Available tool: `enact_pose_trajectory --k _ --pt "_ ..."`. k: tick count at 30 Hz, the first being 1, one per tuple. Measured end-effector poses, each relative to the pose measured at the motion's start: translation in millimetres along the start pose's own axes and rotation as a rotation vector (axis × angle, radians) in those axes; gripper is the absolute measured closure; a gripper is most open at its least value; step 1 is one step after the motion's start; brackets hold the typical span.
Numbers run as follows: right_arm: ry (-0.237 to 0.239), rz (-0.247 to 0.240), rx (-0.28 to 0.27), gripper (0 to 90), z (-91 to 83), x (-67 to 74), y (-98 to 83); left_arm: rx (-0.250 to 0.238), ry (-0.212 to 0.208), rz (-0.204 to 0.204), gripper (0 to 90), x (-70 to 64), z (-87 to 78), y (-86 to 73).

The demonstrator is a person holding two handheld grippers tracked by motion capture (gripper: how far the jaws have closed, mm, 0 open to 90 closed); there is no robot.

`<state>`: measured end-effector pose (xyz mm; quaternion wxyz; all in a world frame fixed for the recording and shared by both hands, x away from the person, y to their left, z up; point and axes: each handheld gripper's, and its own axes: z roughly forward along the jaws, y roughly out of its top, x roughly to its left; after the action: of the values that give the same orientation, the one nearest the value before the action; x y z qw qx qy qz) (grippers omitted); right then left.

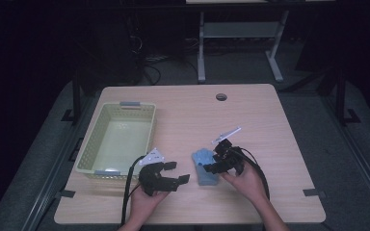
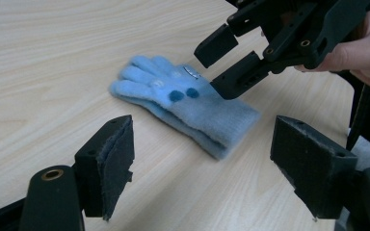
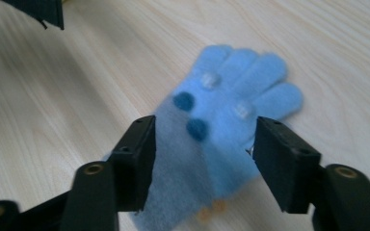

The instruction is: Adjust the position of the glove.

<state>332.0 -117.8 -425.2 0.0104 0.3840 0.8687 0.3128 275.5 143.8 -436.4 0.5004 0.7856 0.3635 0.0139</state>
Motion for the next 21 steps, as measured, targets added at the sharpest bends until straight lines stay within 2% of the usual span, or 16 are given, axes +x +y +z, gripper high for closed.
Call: enact_pose_trajectory --k 4,12,14,17,21 --pt "0.025 0.060 -0.051 37.5 -6.5 -5.8 -10.9 0.011 0.003 -0.030 23.2 -2.1 7.1 0.6" --pt "0.067 0.169 -0.113 36.7 -11.3 -13.1 -29.7 0.046 0.027 -0.104 23.5 -2.6 21.0 2.3" --pt "0.068 0.181 -0.123 36.5 -11.8 -15.8 -32.7 0.055 0.025 -0.131 23.5 0.2 25.0 3.2" --pt "0.096 0.216 -0.155 36.5 -13.3 -18.2 -37.4 0.060 -0.008 -0.189 23.4 3.6 31.3 2.6" --pt "0.112 0.262 -0.177 36.4 -12.6 -20.9 -42.8 0.079 -0.016 -0.220 23.4 5.9 36.8 2.8"
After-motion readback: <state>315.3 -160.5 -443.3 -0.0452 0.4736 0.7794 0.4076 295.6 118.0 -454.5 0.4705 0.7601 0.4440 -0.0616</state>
